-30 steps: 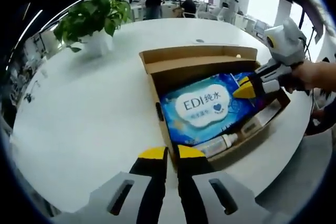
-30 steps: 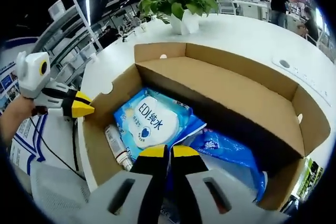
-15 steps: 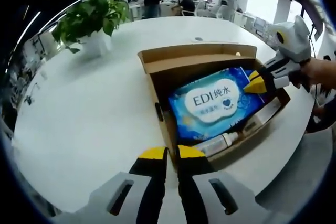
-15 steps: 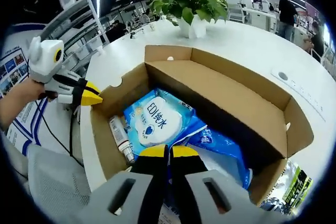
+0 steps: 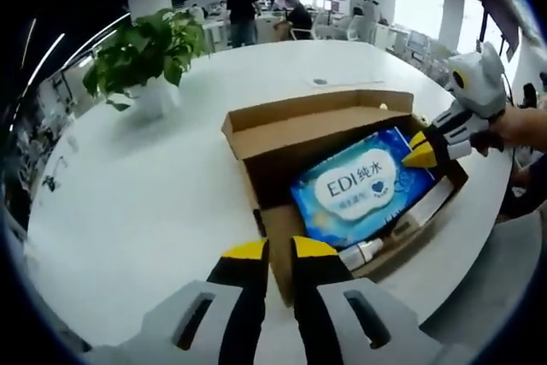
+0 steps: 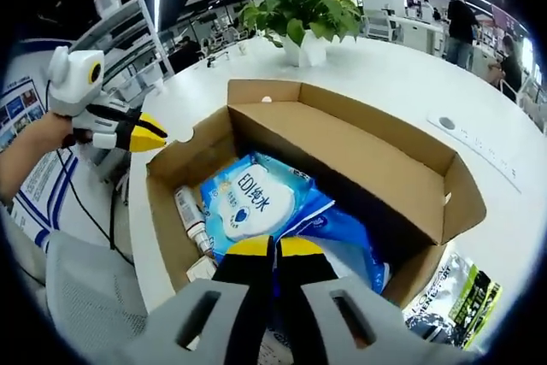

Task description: Operate the shoe box by opening the lid, removing the specified soft item, and placing it in the target area until the item is outside and the box remains undamaged.

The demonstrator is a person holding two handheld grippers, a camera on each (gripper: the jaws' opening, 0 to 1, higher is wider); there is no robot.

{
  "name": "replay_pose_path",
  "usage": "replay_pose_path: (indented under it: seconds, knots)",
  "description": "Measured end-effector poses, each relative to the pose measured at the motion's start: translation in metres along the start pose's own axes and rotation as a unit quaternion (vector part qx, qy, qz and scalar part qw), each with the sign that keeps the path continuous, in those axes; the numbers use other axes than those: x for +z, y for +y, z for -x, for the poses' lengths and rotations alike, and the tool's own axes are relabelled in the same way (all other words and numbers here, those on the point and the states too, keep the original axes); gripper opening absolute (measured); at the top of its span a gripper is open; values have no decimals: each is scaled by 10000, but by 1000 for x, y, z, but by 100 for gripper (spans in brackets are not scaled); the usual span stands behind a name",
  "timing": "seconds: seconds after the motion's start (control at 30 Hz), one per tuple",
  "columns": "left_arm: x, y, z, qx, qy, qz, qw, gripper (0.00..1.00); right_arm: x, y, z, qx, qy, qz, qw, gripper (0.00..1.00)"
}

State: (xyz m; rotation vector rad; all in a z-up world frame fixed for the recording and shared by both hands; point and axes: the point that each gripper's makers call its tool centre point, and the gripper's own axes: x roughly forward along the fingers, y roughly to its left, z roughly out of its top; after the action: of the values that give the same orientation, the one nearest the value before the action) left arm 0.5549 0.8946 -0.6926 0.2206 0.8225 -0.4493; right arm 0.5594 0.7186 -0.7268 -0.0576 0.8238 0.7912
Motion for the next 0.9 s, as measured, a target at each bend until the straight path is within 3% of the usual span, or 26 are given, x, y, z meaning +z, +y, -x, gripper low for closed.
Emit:
replay_pose_path:
  seconds: [0.23,0.57,0.9]
  knots:
    - [7,-17,-14,-248,158,-217,9993,12,0,-4,7,-43,-59,-61,10000,0]
    - [4,-38,-46,-645,534,-347,9959,17,-6,-18,17,-191,-69,-148,9997,0]
    - [-3,-57,-69,-1060,836,-66,9908,20,-13,-28,22,-325,26,7,9995,0]
